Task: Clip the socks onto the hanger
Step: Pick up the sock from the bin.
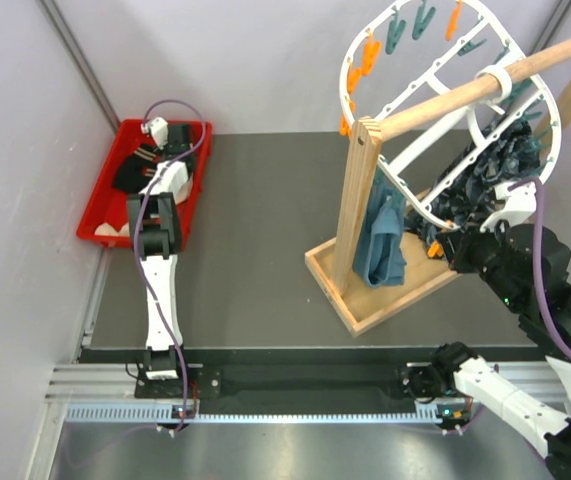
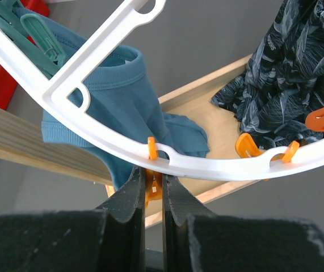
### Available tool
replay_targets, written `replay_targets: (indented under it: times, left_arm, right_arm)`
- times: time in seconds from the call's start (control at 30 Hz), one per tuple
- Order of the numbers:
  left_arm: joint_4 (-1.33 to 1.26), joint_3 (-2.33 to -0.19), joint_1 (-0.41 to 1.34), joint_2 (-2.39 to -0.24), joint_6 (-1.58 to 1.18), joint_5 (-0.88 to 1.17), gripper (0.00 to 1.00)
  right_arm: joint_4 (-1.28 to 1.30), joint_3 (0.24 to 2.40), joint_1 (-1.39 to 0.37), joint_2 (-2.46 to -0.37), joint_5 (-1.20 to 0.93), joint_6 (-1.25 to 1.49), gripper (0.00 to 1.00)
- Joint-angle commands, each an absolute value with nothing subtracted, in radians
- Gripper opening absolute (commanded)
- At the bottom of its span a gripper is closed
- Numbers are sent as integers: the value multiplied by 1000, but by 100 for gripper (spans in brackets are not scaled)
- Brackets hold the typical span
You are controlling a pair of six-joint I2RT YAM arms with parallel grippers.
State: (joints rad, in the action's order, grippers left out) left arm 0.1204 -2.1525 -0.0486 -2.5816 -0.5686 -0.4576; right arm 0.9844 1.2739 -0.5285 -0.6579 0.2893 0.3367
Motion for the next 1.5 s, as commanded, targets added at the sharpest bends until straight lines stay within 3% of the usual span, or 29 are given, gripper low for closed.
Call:
replay_targets:
  times: [0.0,0.23,0.67,1.07,1.2,1.47]
  left_arm:
    - [207,-2198,-69,-2625,-594,-446,38]
    - [255,-2201,-106,-2617,-623,-359,0]
    - [98,-1860,-107,-2203,-519,-276,0]
    - [33,-1477,-104,-1741,-486,-14,0]
    - [60,-1375,-106,-1616,-454,-73,0]
    - [106,-1373,-126,-1627,-338,-193,0]
  right_arm:
    - [1060,1258,-540,-683,262,336,0]
    - [1065,1276,-540,-680,252,339,0]
    - [1034,1258,-540,-673,215,305,0]
    - [1029,1266,-540,-657,193,271,0]
    - [1026,1252,-541,-641,172,276,0]
    - [1023,1255,-540,-635,164,276,0]
